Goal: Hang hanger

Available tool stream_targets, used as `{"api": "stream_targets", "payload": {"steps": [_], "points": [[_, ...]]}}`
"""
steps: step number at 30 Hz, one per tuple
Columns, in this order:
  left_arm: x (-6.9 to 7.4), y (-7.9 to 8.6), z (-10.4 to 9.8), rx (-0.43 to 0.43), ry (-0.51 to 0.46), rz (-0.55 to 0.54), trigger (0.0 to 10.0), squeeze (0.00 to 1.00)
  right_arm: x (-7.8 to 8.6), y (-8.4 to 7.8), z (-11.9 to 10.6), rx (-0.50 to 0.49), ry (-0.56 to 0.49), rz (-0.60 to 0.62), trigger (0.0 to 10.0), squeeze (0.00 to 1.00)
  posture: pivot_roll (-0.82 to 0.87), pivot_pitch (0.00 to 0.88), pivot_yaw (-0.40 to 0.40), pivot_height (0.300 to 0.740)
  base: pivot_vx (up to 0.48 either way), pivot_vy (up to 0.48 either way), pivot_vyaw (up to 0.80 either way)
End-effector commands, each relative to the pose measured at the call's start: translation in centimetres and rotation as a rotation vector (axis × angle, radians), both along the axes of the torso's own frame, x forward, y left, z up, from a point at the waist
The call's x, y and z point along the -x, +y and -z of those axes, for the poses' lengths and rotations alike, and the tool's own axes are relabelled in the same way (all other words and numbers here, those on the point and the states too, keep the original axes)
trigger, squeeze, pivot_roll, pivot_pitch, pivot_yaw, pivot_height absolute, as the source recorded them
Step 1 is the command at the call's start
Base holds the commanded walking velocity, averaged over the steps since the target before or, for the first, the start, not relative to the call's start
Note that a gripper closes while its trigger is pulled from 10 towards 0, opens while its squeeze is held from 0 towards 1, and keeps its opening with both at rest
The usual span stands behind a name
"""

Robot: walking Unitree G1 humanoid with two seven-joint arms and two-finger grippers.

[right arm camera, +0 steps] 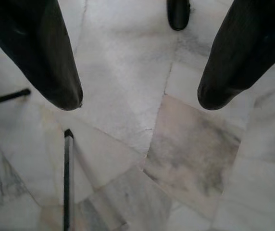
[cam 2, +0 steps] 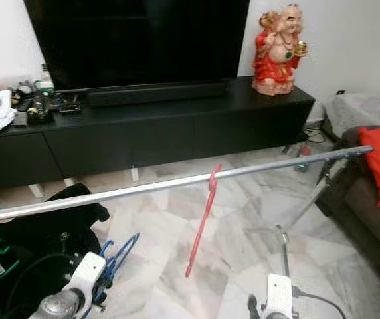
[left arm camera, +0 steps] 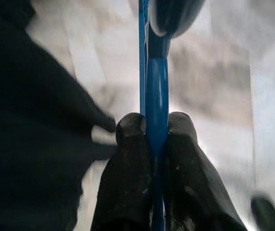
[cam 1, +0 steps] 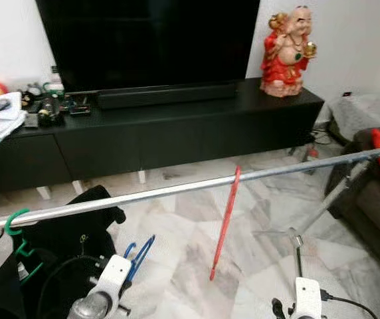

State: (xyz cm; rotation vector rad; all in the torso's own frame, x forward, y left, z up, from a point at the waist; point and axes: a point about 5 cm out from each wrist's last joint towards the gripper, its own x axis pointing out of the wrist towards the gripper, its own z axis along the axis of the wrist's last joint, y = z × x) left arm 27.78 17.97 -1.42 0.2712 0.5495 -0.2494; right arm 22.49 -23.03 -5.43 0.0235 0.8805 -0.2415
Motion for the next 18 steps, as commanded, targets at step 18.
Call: {"api": "stream_targets", "payload": {"steps": [18], "points": [[-0.6, -0.6, -3.0, -0.131, -0.192, 0.390, 10.0, 0.00, 0.4, -0.7, 0.0, 0.029, 0.018, -0.022, 10.0, 0.00, 0.04, 0.000, -0.037, 0.740, 0.000, 0.000, 0.00]]}}
